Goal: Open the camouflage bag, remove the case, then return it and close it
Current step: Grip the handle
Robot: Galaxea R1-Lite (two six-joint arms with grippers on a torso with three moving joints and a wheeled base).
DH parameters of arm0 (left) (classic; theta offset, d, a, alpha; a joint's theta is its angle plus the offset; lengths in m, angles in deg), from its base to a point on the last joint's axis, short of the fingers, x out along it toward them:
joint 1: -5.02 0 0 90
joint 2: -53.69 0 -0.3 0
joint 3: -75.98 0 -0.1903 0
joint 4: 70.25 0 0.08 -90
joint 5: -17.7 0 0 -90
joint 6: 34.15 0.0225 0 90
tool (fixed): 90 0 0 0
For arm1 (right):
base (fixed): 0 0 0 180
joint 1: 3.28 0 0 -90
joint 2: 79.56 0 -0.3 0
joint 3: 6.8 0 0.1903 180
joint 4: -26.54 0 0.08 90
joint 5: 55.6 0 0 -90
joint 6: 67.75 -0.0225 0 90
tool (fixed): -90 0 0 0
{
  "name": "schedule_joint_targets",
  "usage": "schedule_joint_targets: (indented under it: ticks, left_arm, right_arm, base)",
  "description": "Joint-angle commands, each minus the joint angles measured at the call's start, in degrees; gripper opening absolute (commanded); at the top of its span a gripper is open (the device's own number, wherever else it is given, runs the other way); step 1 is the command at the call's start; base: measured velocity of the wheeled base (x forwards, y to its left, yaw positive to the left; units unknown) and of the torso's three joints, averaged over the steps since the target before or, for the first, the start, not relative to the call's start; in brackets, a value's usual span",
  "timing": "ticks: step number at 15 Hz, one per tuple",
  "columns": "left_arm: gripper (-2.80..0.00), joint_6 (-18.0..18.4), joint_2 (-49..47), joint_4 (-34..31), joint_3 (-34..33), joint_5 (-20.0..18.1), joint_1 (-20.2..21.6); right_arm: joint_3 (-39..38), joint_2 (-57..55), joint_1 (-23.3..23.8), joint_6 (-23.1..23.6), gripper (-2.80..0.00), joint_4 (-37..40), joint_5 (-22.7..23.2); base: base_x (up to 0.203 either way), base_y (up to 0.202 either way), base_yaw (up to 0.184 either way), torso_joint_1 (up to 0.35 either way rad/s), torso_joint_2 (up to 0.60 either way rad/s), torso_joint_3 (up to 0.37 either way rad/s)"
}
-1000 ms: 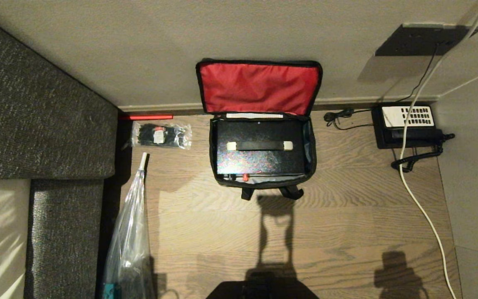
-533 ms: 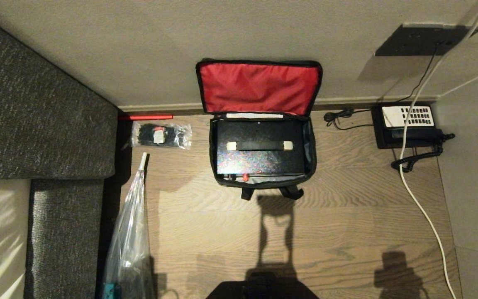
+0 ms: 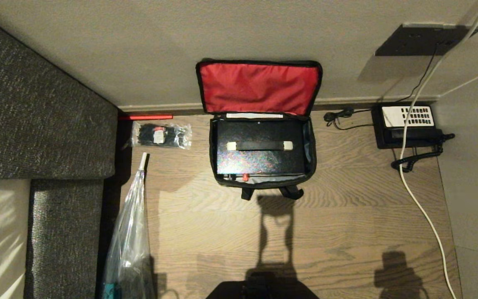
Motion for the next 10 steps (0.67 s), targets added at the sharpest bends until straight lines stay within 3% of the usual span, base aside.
schedule_joint_targets:
  ticks: [1,4,10]
  left_arm:
    - [-2.8,0.3,0.1,-0.2,-0.1,-0.1,0.0]
    - [-2.8,-0.1,0.0,-0.1,-0.1,-0.1,0.0]
    - [-2.8,0.1,0.0,-0.3,-0.1,-0.1,0.0]
  right_arm:
    - [0.0,-0.3,0.0,0.1,-2.8,0.0,0.0]
    - [0.0,-0.3,0.0,0.1,-2.8,0.0,0.0]
    - [0.0,-0.3,0.0,0.2,-2.8,0.1,0.1]
  base:
    - [0.0,0.0,0.0,0.0,0.0,0.0]
    - [0.0,0.0,0.0,0.001,0.0,0.012]
    - [0.0,0.0,0.0,0.002,0.0,0.137]
